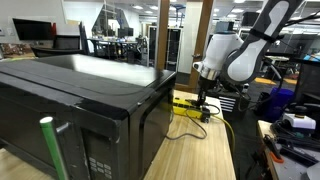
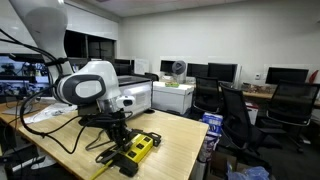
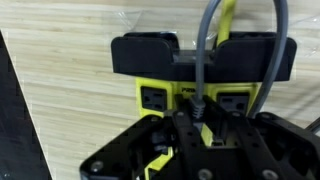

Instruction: Plug the power cable inside the extension cord

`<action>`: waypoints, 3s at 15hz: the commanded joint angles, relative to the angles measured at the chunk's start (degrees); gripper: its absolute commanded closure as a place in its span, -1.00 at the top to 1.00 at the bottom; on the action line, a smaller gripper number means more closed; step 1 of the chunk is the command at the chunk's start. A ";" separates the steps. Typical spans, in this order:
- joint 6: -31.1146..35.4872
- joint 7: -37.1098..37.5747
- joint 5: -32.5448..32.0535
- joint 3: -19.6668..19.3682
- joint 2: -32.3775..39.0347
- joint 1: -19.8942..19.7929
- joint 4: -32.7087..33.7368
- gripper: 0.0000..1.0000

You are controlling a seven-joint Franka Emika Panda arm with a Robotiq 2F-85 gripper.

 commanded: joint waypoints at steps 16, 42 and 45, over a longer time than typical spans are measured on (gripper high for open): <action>-79.02 -23.37 0.37 10.05 1.87 -0.98 35.89 -0.89; -104.46 -22.82 -0.05 13.33 25.21 -8.24 59.05 -0.89; -104.82 -22.98 -0.12 13.38 27.31 -8.61 61.17 -0.89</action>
